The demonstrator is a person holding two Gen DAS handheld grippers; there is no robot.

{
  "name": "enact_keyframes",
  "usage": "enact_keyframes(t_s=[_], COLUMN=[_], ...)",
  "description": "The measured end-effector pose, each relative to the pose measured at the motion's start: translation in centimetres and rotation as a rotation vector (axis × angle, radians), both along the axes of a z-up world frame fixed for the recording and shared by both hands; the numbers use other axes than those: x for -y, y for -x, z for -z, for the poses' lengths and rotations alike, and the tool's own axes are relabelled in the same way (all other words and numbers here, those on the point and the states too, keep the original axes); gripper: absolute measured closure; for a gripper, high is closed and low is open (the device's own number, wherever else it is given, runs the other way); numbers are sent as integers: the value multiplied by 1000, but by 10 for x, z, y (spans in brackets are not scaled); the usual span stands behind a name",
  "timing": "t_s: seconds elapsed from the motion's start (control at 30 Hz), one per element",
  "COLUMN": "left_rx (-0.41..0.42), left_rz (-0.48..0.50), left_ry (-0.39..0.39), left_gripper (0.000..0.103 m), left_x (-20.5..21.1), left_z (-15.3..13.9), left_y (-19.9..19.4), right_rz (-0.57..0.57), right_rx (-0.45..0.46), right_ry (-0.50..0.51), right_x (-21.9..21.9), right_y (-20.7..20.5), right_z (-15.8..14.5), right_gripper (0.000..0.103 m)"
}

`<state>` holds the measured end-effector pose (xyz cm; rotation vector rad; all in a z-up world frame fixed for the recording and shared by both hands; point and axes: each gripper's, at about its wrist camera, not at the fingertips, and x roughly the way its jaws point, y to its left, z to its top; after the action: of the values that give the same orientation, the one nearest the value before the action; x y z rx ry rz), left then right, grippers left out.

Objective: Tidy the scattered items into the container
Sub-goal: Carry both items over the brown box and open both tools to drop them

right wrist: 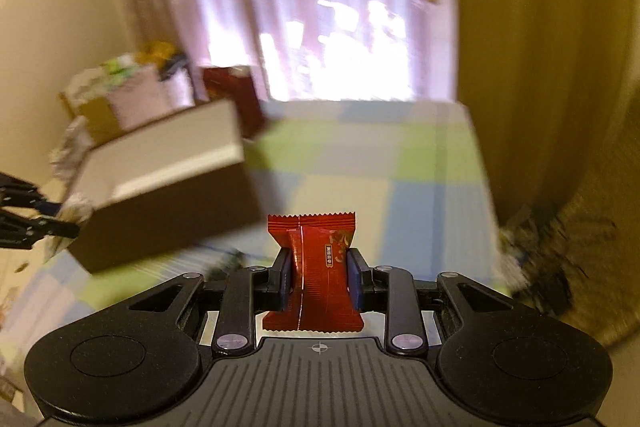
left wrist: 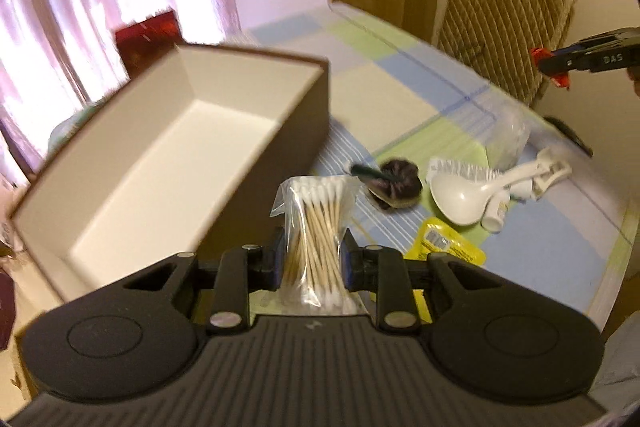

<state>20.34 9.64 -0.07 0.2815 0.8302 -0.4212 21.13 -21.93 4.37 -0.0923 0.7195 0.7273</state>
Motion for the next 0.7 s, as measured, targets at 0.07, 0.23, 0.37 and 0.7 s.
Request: enact_keyframes(t_s=[0.07,0.23,0.37,0.7], left_rx=[29,85,109,116], left_rz=[-9,-50,-82,-126], left_ry=[6,-11,-28,-32], left_gripper=[81,81,81,81], left_x=[-12,-42,-61,-90], left_z=[-14,-38,-49,-58], left_y=[3,0,-8,-40], right_rz=[-71,-232,-333,-501], right_rx=[15,55,82,96], right_ry=[-11,-24,-23,41], right_x=[-25,-94,-146,-243], right_y=[-3,-10,-17,-45], right_z=[-11,-28,-33,-18], right_gripper=[72,72,72,72])
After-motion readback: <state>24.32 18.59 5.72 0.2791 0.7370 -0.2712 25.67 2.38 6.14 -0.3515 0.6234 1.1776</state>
